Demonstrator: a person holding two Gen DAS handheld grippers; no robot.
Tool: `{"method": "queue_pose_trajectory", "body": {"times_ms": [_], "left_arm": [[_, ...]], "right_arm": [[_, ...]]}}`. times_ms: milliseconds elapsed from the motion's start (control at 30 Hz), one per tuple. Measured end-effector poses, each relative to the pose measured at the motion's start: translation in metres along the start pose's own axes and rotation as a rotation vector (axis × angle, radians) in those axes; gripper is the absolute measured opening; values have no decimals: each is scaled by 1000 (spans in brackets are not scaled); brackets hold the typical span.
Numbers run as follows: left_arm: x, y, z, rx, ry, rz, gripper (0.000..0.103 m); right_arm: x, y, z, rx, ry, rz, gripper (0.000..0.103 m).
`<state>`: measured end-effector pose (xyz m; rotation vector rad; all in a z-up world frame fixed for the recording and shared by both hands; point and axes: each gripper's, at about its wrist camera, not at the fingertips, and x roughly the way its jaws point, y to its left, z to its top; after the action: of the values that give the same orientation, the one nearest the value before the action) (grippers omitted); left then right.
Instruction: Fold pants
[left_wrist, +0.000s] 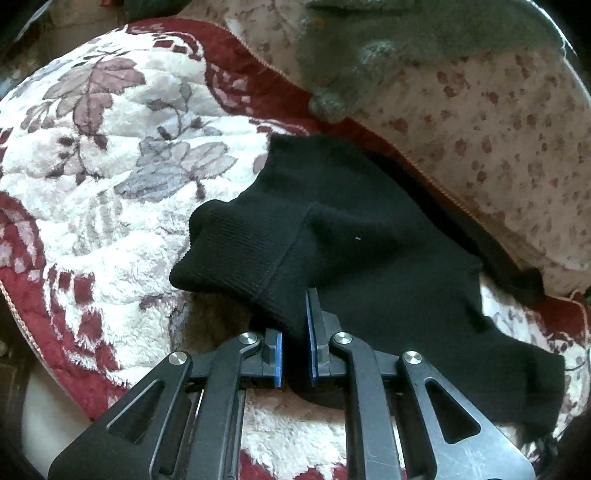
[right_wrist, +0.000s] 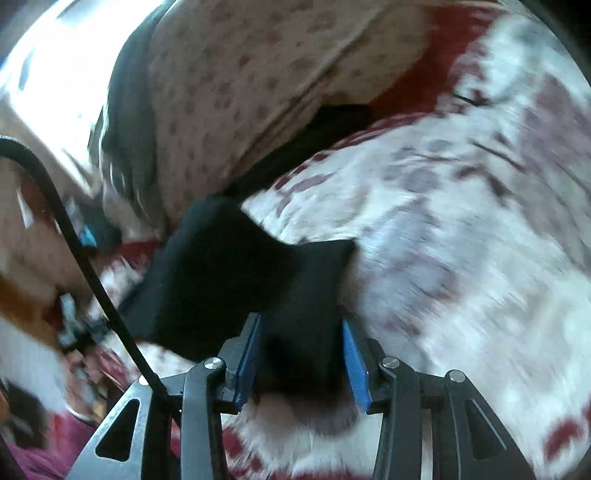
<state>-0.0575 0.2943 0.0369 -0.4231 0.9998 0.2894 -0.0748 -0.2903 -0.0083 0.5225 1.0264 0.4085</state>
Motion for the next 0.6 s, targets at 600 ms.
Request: {"method": "queue_pose_trajectory", "body": {"times_ms": [600], "left_arm": [[-5, 4, 1, -47, -3, -16, 9]], "right_arm": [[-16, -43, 49, -65, -120, -287, 11]]}}
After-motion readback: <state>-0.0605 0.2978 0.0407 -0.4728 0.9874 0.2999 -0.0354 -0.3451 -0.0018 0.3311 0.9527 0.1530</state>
